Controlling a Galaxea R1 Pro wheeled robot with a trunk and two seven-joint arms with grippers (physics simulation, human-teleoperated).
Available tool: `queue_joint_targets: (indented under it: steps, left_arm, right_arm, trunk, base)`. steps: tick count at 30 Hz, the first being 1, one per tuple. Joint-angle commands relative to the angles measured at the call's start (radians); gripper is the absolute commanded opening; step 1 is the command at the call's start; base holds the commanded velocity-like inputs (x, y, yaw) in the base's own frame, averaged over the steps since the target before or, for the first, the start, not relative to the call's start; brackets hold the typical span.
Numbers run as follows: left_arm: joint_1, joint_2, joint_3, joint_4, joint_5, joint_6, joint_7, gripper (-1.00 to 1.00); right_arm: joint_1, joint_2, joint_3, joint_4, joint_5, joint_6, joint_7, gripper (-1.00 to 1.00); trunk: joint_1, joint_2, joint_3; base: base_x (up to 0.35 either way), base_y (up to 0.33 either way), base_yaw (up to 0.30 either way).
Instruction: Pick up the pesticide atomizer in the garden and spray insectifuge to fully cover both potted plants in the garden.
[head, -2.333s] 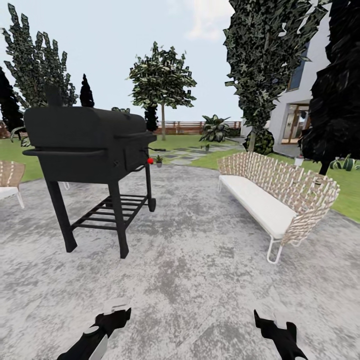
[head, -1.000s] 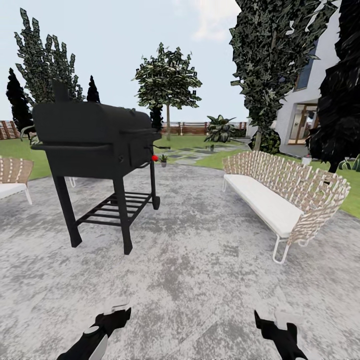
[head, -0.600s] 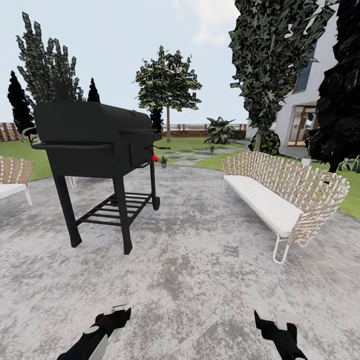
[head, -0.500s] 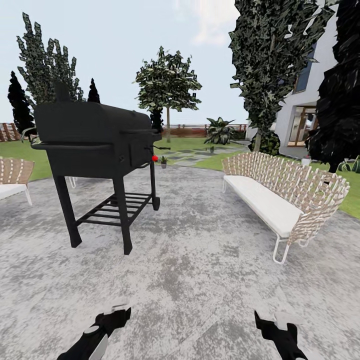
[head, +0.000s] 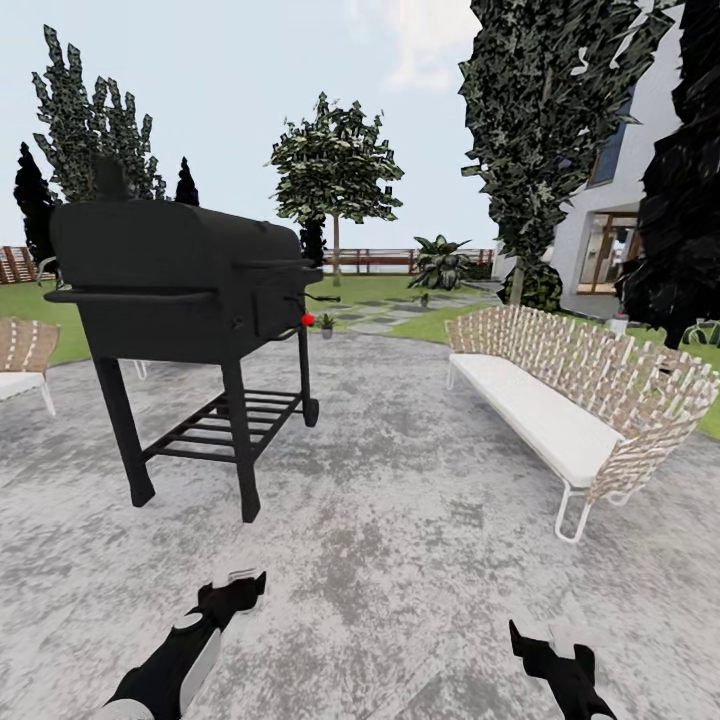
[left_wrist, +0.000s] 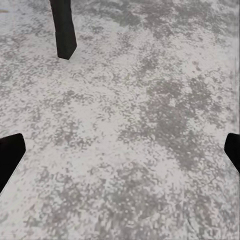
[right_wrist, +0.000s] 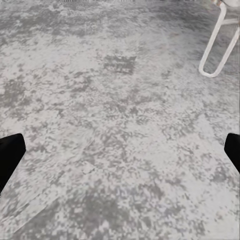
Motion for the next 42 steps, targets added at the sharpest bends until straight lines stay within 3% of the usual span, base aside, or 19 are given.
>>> queue_joint_targets:
  steps: [1, 19, 42]
  left_arm:
    - [-0.001, 0.000, -0.001, -0.007, 0.010, 0.001, 0.001, 1.00]
    - [0.042, 0.001, -0.005, -0.019, 0.004, -0.010, 0.001, 1.00]
    - [0.045, 0.006, -0.006, -0.017, 0.006, -0.009, 0.002, 1.00]
  right_arm:
    - [-0.001, 0.000, 0.000, 0.000, -0.001, -0.003, -0.001, 1.00]
    - [-0.001, 0.003, 0.002, 0.002, -0.001, -0.005, -0.001, 1.00]
    - [-0.001, 0.004, 0.003, 0.008, -0.001, -0.007, -0.001, 1.00]
  trunk:
    - [0.000, 0.000, -0.001]
    - [0.000, 0.000, -0.019]
    - [0.000, 0.000, -0.024]
  base:
    - [0.319, 0.000, 0.000]
    - [0.328, -0.034, 0.000]
    - [0.282, -0.237, 0.000]
